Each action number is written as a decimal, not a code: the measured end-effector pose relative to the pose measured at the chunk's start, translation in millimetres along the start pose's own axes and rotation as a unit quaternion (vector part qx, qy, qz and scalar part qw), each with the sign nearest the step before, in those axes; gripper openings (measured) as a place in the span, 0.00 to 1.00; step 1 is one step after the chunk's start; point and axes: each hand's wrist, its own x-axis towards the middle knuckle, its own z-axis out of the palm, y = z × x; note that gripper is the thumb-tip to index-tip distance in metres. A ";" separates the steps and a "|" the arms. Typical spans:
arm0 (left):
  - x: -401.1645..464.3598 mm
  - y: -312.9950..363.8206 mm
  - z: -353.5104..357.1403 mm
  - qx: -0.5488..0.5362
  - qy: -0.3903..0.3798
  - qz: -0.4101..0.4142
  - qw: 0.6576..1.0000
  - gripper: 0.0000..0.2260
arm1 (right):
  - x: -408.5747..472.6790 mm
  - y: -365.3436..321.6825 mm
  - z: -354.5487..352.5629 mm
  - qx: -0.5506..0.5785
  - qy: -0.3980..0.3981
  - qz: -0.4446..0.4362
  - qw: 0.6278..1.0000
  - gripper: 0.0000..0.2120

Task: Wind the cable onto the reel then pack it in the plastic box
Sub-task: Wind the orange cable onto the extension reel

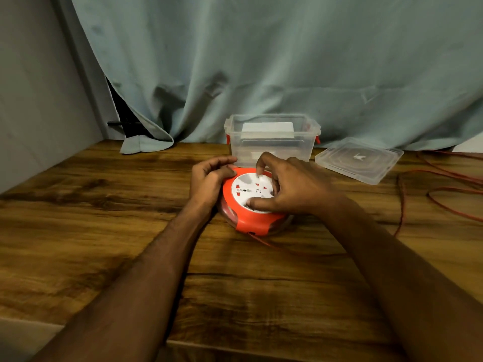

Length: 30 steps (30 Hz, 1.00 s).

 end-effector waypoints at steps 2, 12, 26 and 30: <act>0.0 -0.4 -0.9 -0.002 -0.005 0.002 1.000 0.13 | 1.6 -4.8 6.2 0.011 0.024 0.008 1.000 0.27; 2.9 -3.5 -2.9 -0.005 -0.012 0.001 1.000 0.14 | 0.2 -9.7 1.0 0.130 0.043 -0.029 0.990 0.21; 5.1 -5.1 -2.4 -0.003 -0.005 0.001 1.000 0.13 | -3.3 10.4 -12.7 0.130 -0.055 -0.017 0.990 0.36; 5.5 -5.9 -3.9 -0.015 -0.004 -0.001 1.000 0.13 | -4.5 3.4 -13.0 0.091 -0.040 -0.006 0.995 0.32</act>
